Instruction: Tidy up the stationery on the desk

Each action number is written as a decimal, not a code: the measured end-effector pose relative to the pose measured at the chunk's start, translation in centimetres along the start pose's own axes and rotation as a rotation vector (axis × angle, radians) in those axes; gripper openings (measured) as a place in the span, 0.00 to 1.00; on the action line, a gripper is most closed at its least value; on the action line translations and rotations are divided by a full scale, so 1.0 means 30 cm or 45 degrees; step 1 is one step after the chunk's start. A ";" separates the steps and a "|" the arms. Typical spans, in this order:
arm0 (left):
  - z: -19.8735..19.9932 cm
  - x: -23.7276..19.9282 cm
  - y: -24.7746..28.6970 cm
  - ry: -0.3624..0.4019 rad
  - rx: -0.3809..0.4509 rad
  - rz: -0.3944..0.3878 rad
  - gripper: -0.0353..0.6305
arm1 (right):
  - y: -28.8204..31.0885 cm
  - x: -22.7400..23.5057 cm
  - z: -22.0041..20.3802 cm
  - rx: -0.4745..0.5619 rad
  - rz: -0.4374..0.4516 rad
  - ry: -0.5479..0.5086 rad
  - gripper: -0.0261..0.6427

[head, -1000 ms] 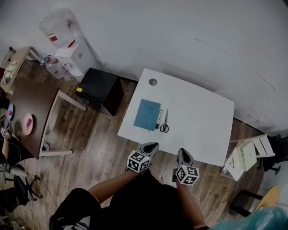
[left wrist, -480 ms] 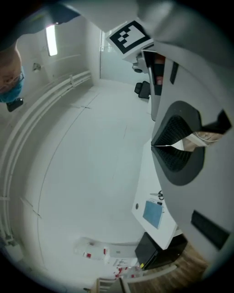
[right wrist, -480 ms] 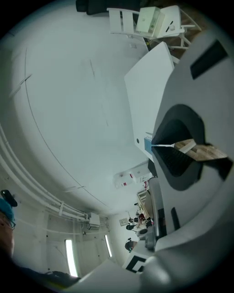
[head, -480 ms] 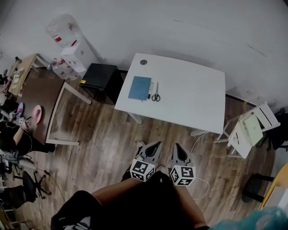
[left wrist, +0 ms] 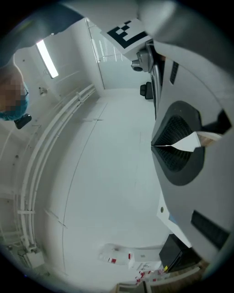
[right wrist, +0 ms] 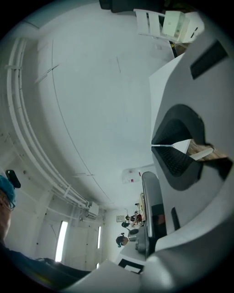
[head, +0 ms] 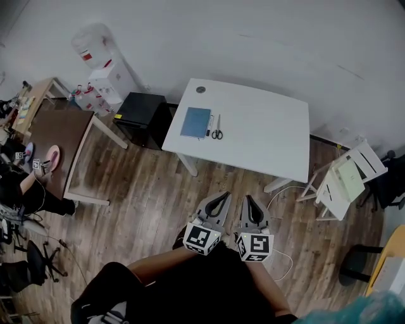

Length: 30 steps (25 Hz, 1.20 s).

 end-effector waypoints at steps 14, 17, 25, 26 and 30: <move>-0.008 0.092 -0.109 0.053 0.041 0.014 0.08 | -0.109 -0.087 0.004 0.033 -0.003 -0.144 0.09; -0.011 0.104 -0.122 0.060 0.039 0.021 0.08 | -0.140 -0.076 0.009 0.050 -0.018 -0.151 0.09; -0.049 0.146 -0.123 0.036 0.024 0.000 0.08 | -0.195 -0.059 -0.004 0.059 -0.055 -0.154 0.09; -0.056 0.152 -0.120 0.041 0.023 -0.006 0.08 | -0.199 -0.053 -0.011 0.055 -0.053 -0.153 0.09; -0.066 0.162 -0.112 0.046 0.003 -0.008 0.08 | -0.212 -0.035 -0.026 0.055 -0.059 -0.152 0.09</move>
Point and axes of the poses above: the fingertips, and each gripper's own axes: y forward along the fingers, x to its right, z out of its top, the point moved 8 cm from there along -y, backward along the fingers, and after that the axes turned 9 degrees about z, right-handed, at the moved point
